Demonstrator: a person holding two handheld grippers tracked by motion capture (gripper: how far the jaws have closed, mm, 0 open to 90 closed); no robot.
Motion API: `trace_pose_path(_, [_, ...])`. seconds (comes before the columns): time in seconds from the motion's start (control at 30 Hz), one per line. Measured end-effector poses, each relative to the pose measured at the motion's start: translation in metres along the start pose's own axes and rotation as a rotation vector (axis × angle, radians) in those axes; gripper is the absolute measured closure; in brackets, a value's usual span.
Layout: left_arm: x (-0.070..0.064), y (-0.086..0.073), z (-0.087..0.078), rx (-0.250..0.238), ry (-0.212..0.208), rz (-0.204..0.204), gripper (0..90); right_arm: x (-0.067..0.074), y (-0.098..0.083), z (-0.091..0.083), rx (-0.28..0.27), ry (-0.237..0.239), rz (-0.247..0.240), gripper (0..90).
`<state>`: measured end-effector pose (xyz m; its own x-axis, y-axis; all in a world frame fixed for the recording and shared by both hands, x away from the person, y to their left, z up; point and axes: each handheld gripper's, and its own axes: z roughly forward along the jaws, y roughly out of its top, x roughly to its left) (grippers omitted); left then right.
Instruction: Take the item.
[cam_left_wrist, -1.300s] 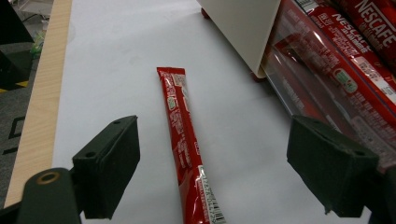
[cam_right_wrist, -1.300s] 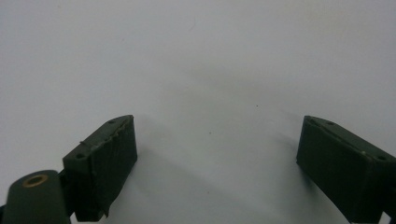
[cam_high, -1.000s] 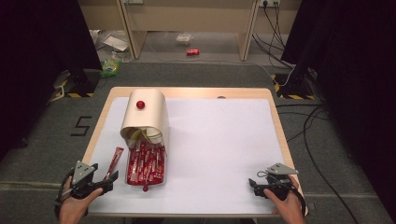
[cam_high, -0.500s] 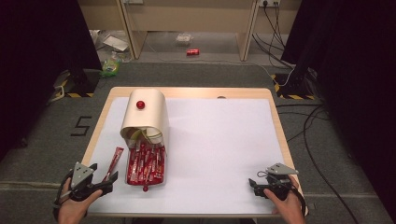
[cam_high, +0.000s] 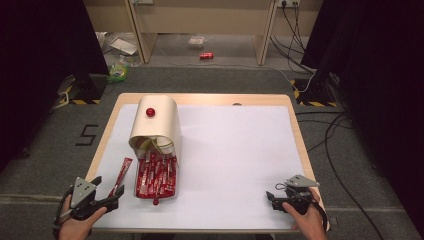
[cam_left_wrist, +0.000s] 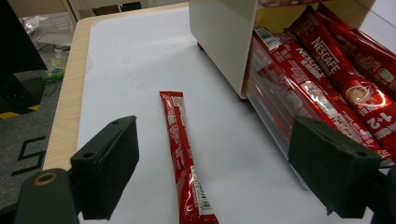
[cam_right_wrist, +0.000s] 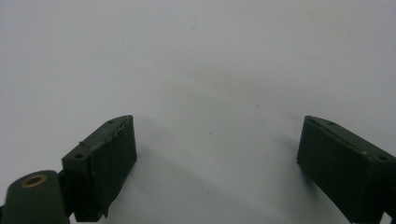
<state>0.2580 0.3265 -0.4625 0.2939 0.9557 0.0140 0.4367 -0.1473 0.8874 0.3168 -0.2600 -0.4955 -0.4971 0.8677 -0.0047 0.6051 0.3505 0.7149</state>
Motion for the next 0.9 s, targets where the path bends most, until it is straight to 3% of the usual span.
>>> trace_pose_path(0.9, [-0.007,-0.014,-0.018,-0.025,-0.010,0.000,15.8,0.000,0.000,0.000,0.000,0.000,0.000,12.2])
